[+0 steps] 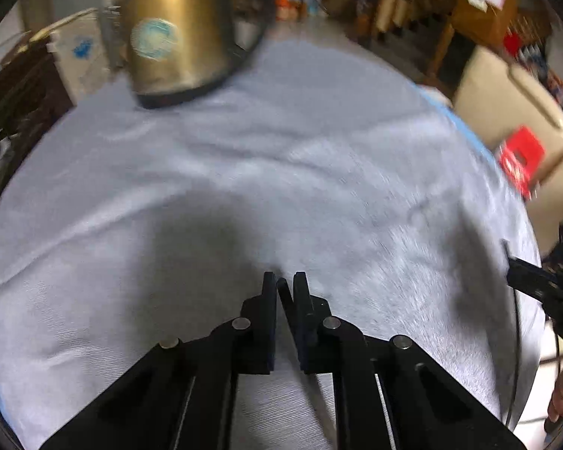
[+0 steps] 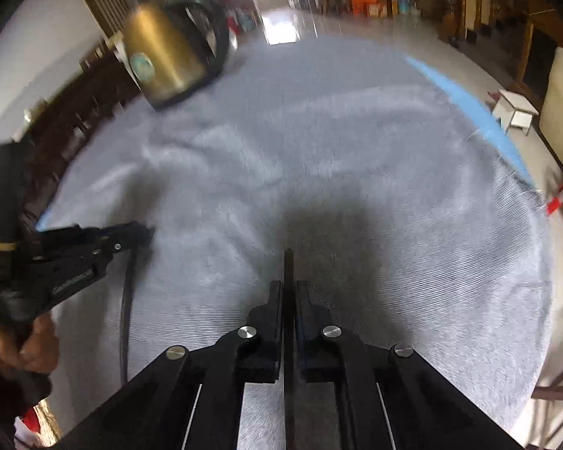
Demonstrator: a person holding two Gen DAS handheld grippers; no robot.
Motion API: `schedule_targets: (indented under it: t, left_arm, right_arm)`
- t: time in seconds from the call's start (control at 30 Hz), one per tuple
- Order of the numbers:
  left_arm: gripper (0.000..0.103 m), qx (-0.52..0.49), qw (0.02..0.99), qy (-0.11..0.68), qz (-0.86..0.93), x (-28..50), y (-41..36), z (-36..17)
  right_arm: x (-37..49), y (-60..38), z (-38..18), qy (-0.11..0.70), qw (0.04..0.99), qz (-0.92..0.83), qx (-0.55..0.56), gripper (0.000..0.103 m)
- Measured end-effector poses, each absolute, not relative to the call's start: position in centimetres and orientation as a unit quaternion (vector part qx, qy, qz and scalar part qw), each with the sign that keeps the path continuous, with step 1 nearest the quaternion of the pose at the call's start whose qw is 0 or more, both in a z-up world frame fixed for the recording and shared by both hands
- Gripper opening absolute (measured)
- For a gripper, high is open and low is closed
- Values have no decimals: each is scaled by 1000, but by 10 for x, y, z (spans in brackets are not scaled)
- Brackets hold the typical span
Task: Organize utensils
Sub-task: 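Lift both held chopsticks upright and carry them above the holder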
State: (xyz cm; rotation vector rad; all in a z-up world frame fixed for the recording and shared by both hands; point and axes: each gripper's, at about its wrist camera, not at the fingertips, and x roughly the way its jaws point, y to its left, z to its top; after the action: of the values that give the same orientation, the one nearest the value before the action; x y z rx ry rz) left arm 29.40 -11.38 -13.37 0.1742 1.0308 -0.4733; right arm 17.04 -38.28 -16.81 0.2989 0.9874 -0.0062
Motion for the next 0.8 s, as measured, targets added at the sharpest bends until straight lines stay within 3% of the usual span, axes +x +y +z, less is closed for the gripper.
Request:
schedule_targets:
  t: [0.37,0.8]
  left_arm:
    - [6,14,944,304,-131,228,-5,-16]
    - [6,20,978,200,-57,115,42,29]
  right_arm:
    - [80,-356,-54,276,949,5,151,6]
    - [-19,-325,-7,163,975,-30,151,6]
